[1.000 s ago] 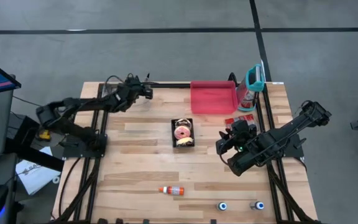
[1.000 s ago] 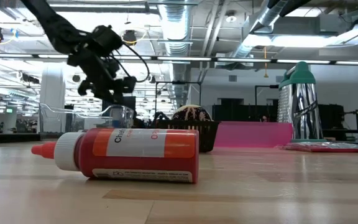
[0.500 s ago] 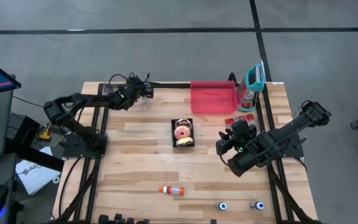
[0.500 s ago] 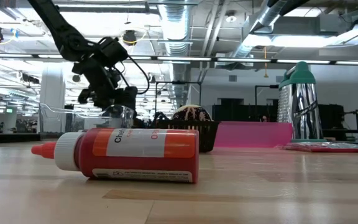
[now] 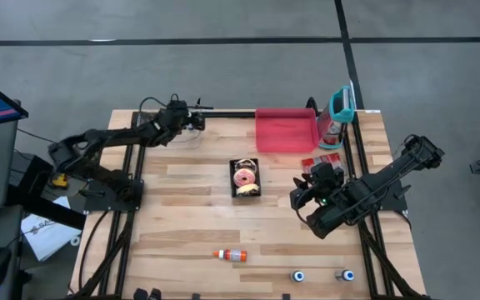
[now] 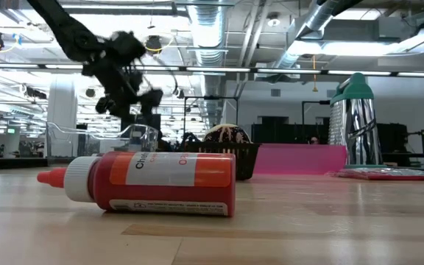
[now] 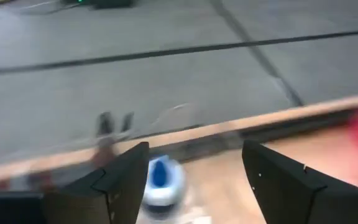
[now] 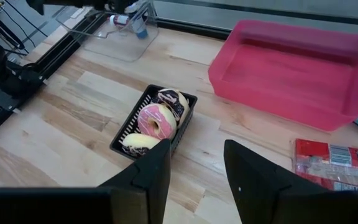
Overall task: Pick & Place Food Item
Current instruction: Put the orange food coloring bottle into the transparent bin
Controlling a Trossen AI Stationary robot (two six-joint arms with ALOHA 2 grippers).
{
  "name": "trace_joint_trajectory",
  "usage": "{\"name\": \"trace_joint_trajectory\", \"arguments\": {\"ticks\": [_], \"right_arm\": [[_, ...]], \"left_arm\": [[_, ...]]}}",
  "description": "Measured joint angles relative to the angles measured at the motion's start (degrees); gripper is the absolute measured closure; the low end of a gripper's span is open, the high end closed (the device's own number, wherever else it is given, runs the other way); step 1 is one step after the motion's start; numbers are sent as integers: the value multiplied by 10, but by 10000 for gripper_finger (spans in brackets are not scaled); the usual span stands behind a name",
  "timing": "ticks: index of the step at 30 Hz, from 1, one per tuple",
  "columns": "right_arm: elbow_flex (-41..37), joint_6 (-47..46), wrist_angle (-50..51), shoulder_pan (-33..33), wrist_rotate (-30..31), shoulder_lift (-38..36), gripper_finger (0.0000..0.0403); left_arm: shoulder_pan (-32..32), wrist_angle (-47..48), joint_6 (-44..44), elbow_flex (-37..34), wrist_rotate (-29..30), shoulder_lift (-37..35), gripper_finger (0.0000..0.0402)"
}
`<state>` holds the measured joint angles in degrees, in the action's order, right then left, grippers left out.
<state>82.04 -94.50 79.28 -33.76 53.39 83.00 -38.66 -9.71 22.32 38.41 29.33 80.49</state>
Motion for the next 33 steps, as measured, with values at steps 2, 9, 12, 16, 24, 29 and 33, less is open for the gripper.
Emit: {"name": "trace_joint_trajectory", "arguments": {"ticks": [2,9,12,16,24,29,33], "right_arm": [[0,0,-3,-3,1,0,260],[0,-14,-6,-15,22,0,260],[0,-15,-11,-15,29,0,260],[0,-13,-22,-15,39,0,260],[0,-10,-45,-21,52,0,260],[0,-16,-54,-34,51,0,260],[0,-24,-56,-42,52,0,260]], "left_arm": [[13,18,-33,0,-47,-43,157],[95,207,-97,0,-352,-189,199],[189,289,-115,0,-447,-223,216],[368,367,-133,0,-429,-238,231],[641,296,-87,0,-173,-157,219],[713,190,-54,0,-167,-47,195],[749,109,-55,0,-150,33,184]]}}
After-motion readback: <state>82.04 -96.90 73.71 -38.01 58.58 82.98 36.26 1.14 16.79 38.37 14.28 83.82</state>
